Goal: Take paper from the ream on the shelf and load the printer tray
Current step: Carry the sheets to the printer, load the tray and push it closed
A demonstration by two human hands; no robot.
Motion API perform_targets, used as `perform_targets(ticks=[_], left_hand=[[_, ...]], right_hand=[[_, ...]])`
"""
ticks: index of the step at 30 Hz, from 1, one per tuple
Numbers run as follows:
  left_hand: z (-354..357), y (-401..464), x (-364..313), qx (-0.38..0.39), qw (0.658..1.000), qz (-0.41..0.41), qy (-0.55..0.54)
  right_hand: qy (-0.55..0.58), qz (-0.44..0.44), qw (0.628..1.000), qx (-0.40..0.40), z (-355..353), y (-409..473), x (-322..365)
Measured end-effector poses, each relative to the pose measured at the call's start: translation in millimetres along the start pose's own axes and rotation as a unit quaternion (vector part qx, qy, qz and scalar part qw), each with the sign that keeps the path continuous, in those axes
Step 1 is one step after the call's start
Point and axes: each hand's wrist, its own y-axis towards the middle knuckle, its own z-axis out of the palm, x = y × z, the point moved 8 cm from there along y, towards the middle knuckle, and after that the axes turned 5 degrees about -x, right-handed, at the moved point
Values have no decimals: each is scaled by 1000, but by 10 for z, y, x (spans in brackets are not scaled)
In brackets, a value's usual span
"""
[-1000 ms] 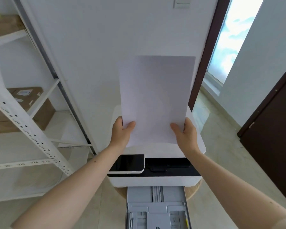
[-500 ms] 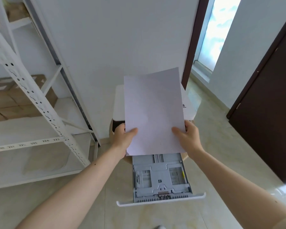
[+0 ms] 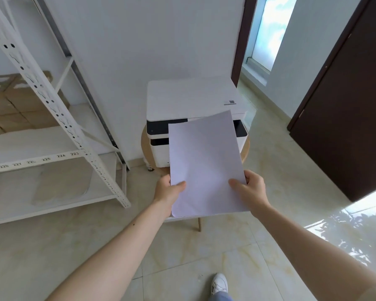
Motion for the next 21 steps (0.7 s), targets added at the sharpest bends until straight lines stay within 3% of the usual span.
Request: perform_targets(ticks=[21], left_hand=[[301,378,1145,-13,988,-131,75]], right_hand=[[-51,153,986,44,262,66,-1366]])
